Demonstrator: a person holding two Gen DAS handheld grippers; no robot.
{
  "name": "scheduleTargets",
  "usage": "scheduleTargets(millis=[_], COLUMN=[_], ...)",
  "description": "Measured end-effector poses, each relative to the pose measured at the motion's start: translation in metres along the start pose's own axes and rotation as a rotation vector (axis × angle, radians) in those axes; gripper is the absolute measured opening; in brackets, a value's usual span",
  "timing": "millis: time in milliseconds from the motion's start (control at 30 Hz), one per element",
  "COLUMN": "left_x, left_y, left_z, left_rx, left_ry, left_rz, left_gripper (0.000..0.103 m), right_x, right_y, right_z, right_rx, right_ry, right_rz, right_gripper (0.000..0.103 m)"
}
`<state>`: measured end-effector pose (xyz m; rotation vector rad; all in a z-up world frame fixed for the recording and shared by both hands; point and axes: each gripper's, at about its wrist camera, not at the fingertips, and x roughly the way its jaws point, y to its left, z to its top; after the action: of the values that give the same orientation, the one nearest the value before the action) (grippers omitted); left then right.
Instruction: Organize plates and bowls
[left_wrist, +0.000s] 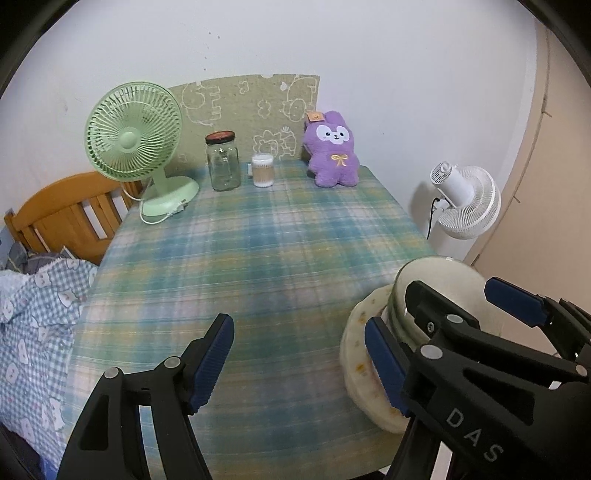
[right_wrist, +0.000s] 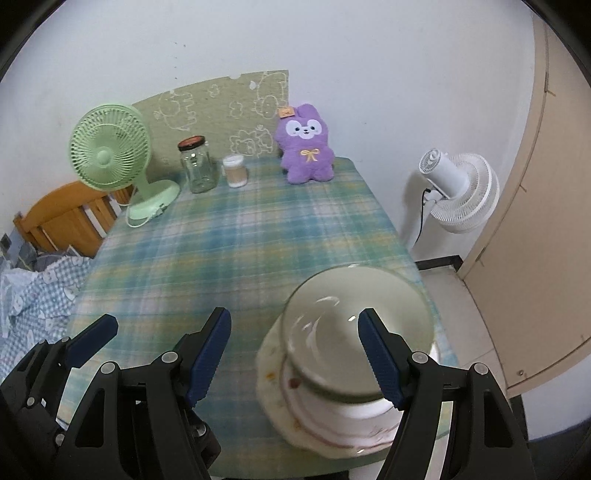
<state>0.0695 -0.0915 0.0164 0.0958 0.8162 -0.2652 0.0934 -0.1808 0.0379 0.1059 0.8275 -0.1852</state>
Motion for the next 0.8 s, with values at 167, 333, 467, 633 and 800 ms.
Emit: scheduleTargets(millis=[167, 333, 467, 633, 800], left_x=[-0.012, -0.021, -0.024, -0.031, -0.036], left_y=[0.024, 0.049, 0.065, 0.084, 0.103], left_z=[-0.019, -0.042, -0.059, -0.072, -0.08], left_rx=[0.025, 0.067, 0.081, 0.05, 0.001], left_ry=[-0.018, -0.024, -0.013, -0.016, -0.044], left_rz=[-0.001, -0.002, -0.009, 0.003, 0.055], left_gripper=[0.08, 0.084, 0.087, 0.088, 0.088], right_x=[-0.012, -0.02, -0.023, -0.032, -0.037], right_y=[0.02, 0.035, 0.046, 0.055, 0.061], right_z=[-0.025, -0.051, -0.071, -0.088, -0.093], right_rx=[0.024, 0.049, 0.059, 0.053, 0.016], right_ry=[-0.024, -0.037, -0.029, -0.045, -0.098], right_rz=[-0.004, -0.031, -0.041, -0.037, -0.03], right_gripper=[0.075, 0.074, 0.075, 0.075, 0.081])
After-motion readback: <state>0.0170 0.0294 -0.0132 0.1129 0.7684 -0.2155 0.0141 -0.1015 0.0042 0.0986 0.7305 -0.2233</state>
